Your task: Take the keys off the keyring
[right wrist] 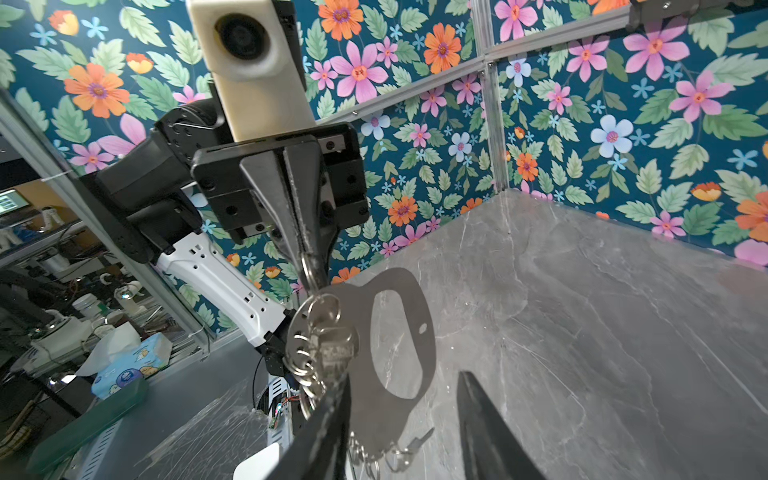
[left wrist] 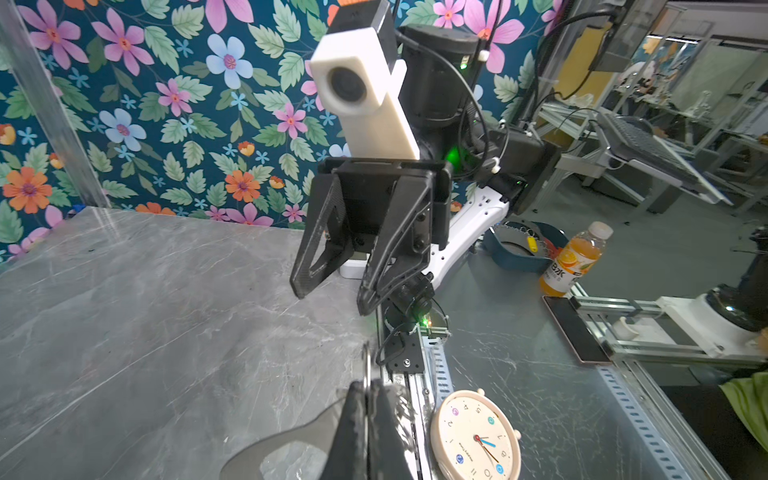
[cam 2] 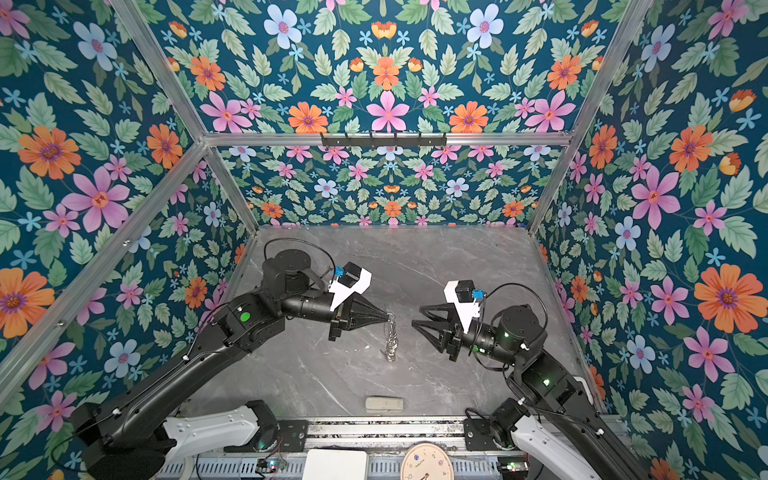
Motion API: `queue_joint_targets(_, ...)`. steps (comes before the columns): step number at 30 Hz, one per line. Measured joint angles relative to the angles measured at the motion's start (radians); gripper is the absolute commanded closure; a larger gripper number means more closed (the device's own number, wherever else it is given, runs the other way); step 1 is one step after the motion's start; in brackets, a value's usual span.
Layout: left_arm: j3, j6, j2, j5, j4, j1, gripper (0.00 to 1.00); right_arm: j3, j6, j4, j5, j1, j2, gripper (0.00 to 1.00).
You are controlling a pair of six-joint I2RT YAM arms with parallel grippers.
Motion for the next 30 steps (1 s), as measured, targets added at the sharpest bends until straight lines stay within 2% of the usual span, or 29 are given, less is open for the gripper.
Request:
queue_joint_targets(7, 0.0, 0.006, 0.01, 0.087, 0.001, 0.007, 1.0, -0.037, 0.024, 0.106, -0.053, 0.0, -0.001, 0.6)
queue_joint_targets(14, -0.027, -0.004, 0.002, 0.189, 0.053, 0.055, 1.0, -0.052, 0.047, 0.16, -0.101, 0.0, 0.004, 0.63)
queue_joint_targets(30, -0.07, -0.13, -0.005, 0.306, 0.223, 0.096, 1.0, -0.039, 0.148, 0.333, -0.221, 0.0, 0.09, 0.62)
